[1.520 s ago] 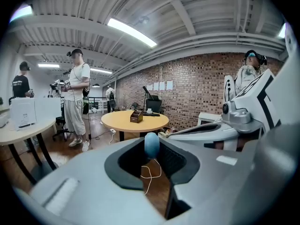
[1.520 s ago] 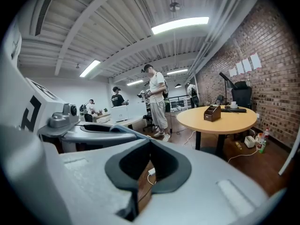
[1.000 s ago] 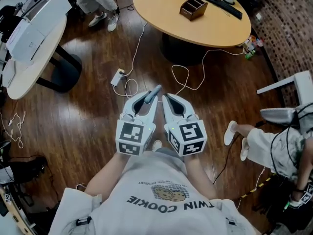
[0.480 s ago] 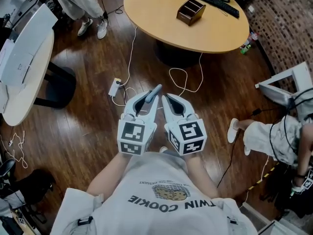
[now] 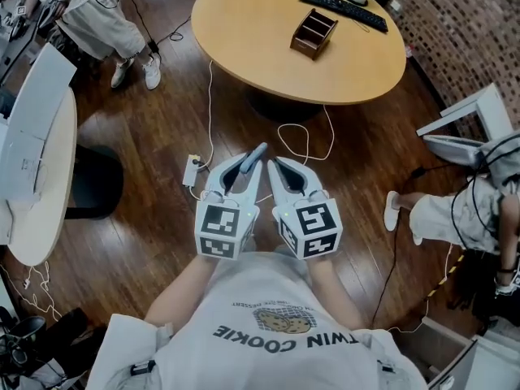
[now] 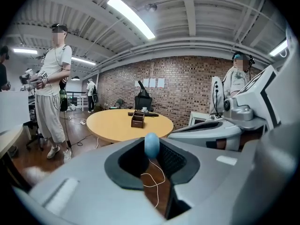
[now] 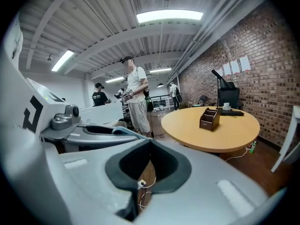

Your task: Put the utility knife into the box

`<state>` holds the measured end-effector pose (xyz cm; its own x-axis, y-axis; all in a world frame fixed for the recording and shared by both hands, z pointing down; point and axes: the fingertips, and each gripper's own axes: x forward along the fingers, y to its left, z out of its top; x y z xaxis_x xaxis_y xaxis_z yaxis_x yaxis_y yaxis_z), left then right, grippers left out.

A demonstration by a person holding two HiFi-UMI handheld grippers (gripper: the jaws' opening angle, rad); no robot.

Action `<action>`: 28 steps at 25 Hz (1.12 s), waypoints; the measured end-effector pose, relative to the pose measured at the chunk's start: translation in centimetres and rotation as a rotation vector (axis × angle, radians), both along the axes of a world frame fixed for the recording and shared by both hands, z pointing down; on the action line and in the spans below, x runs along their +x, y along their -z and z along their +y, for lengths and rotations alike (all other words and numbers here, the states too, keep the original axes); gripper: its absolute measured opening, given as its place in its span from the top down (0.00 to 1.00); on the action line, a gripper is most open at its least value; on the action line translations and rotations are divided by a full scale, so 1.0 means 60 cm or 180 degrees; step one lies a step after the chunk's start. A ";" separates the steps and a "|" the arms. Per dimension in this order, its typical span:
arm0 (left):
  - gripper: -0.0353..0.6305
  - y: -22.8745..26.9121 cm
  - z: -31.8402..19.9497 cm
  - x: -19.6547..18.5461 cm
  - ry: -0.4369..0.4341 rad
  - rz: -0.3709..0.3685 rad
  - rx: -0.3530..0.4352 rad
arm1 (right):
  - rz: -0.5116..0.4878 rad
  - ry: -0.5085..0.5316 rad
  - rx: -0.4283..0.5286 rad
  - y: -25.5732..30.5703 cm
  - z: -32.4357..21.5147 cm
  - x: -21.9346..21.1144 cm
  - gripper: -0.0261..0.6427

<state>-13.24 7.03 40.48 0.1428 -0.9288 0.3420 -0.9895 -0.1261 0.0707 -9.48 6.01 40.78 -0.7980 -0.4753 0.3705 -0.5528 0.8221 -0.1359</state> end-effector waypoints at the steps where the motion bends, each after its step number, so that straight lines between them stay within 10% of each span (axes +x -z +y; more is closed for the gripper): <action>1: 0.84 -0.001 -0.006 -0.009 -0.0040 0.0006 0.0002 | 0.0010 -0.0032 0.0002 0.000 -0.004 -0.009 0.96; 28: 0.84 -0.029 -0.318 0.000 -0.0316 0.0026 -0.0063 | -0.0011 -0.0321 -0.0048 -0.026 -0.317 -0.004 0.96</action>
<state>-13.25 -12.04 42.21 0.2365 -0.9031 0.3586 -0.9716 -0.2219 0.0821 -9.73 -13.00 42.35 -0.7477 -0.5478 0.3754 -0.6322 0.7602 -0.1499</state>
